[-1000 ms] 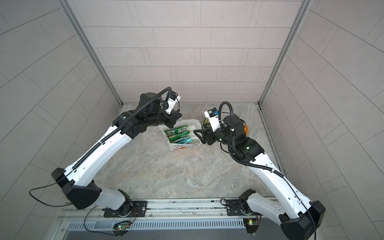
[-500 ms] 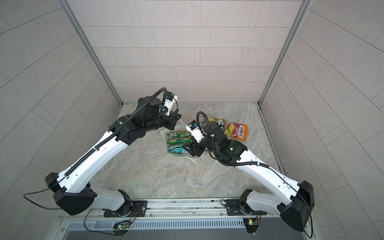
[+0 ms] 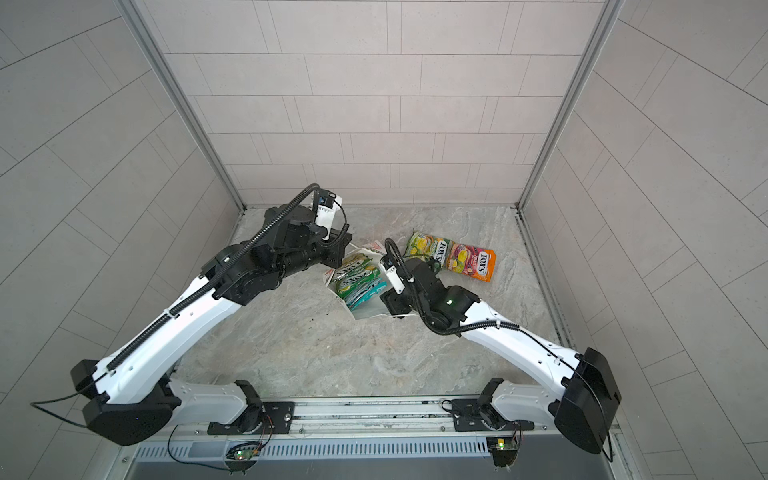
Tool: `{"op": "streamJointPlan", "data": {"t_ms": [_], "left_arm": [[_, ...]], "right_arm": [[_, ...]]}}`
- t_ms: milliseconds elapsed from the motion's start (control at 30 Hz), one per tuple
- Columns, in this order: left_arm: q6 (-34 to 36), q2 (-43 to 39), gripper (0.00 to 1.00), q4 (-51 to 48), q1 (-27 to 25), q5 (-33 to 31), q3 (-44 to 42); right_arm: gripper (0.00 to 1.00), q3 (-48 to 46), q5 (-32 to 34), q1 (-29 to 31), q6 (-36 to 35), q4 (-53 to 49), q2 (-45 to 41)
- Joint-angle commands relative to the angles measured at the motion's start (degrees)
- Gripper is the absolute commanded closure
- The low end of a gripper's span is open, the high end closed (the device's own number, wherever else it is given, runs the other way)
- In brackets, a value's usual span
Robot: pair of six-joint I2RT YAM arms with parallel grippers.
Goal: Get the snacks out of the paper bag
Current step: 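Move the right gripper over the bag opening held by the left gripper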
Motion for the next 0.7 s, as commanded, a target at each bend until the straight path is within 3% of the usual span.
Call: {"op": "streamJointPlan", "data": {"t_ms": [0, 333, 667], "left_arm": [[-2.7, -3.0, 1.00, 1.8, -1.0, -2.3, -0.8], [-7.8, -1.4, 1.00, 2.0, -3.5, -4.1, -1.6], [-11.0, 1.6, 1.00, 4.5, -5.6, -5.8, -3.1]], "right_arm": [[0.32, -0.1, 6.5, 0.0, -2.2, 3.1, 2.4], [0.32, -0.8, 11.5, 0.0, -4.8, 8.6, 7.7], [0.30, -7.2, 2.9, -0.1, -1.7, 8.0, -4.7]]}}
